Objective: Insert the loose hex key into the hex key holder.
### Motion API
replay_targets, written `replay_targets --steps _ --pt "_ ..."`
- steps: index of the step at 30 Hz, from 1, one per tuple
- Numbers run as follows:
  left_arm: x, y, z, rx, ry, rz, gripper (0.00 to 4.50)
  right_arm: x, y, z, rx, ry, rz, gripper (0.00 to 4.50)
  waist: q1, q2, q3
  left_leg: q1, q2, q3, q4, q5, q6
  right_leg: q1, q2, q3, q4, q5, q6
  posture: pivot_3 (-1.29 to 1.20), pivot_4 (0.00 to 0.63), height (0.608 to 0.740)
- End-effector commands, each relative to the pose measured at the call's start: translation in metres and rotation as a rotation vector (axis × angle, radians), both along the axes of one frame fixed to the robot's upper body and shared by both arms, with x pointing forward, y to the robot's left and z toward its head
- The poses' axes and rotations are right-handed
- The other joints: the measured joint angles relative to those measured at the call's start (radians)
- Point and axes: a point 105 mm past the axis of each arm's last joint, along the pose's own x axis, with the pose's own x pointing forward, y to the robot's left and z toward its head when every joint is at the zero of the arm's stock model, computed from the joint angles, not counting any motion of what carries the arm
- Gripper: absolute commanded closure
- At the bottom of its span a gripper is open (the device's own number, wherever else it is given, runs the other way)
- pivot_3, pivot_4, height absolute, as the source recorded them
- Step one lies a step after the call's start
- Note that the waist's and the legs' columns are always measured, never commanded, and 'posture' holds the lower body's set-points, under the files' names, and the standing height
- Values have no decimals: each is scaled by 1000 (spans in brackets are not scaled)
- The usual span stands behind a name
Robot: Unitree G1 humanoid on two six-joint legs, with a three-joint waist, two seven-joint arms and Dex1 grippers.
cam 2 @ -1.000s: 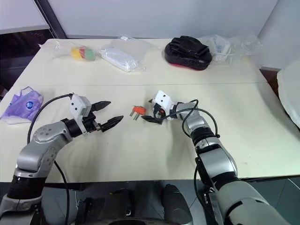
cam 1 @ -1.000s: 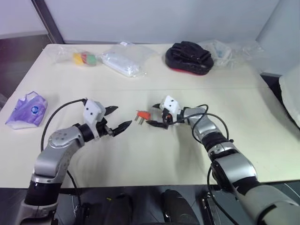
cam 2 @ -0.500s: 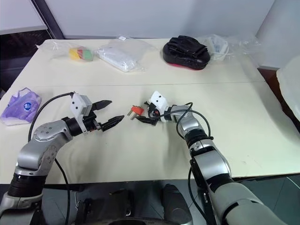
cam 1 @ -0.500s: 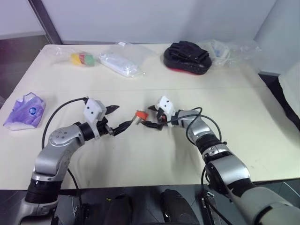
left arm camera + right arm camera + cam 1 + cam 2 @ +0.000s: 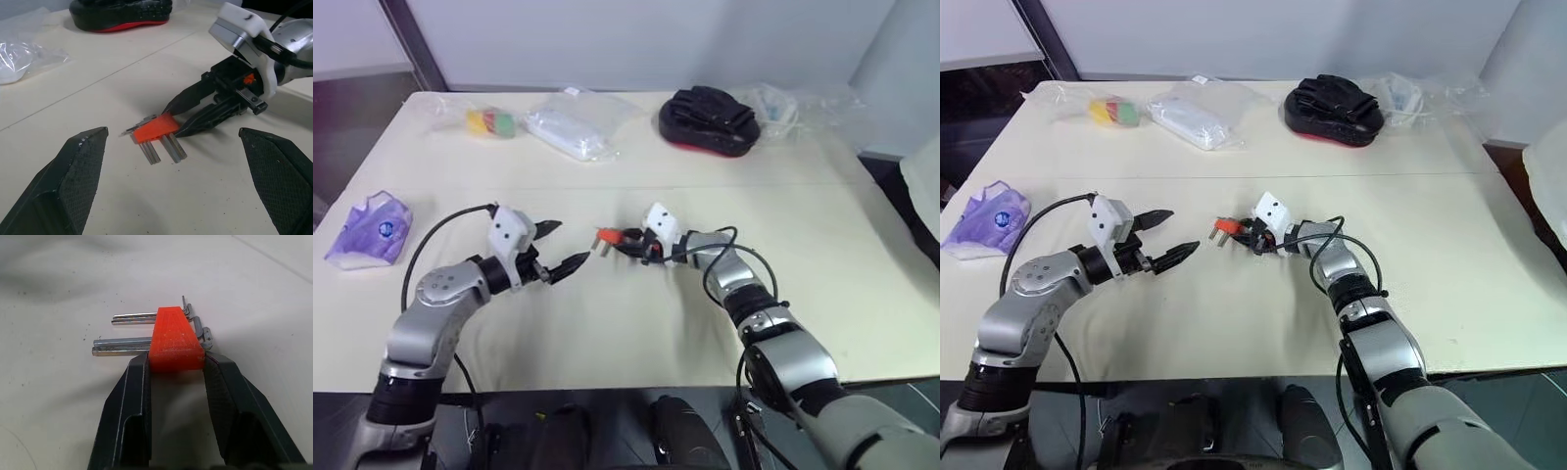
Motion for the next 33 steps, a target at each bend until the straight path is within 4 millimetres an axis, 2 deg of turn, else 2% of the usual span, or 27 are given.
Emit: replay_targets --steps 1,5,8,12,14,21,28,33 --pt "5 -6 14 -24 -40 -36 0 1 -14 27 -144 -334 -11 3535 7 0 0 0 0 0 0 0 0 0 0 0 0 0 0 0 150 740" --pt "15 -13 26 -58 -34 -87 0 -5 -34 54 -325 -633 -21 3535 15 0 0 -1 -2 2 1 0 0 -1 0 0 0 0 0 0 150 740" --pt "20 -21 39 -98 -21 -169 0 -21 -49 73 -485 -879 20 3535 21 1 0 -2 -3 2 1 0 0 -2 1 0 0 0 0 0 150 740" --pt "20 -36 55 -128 29 -312 0 -48 -61 106 -552 -1140 48 3535 21 1 1 -3 -3 3 1 0 0 -3 2 0 0 0 0 0 150 740" --pt "19 -42 62 -154 55 -366 0 -60 -61 118 -543 -1208 64 3535 18 1 1 -2 -3 4 1 0 0 -3 3 1 0 0 0 0 150 740" --pt "13 -62 82 -204 101 -523 0 -98 -55 156 -395 -1335 121 3535 22 1 1 -2 -3 3 2 0 0 -2 3 2 0 0 0 0 150 740" --pt "10 -76 87 -190 81 -615 0 -118 -50 166 -316 -1343 199 3535 23 0 1 -2 -3 3 3 0 0 -1 3 2 0 0 0 0 150 740" --pt "7 -86 93 -203 61 -668 0 -121 -49 169 -296 -1338 221 3535 23 0 1 -2 -3 3 3 0 0 -1 3 2 0 0 0 0 150 740"
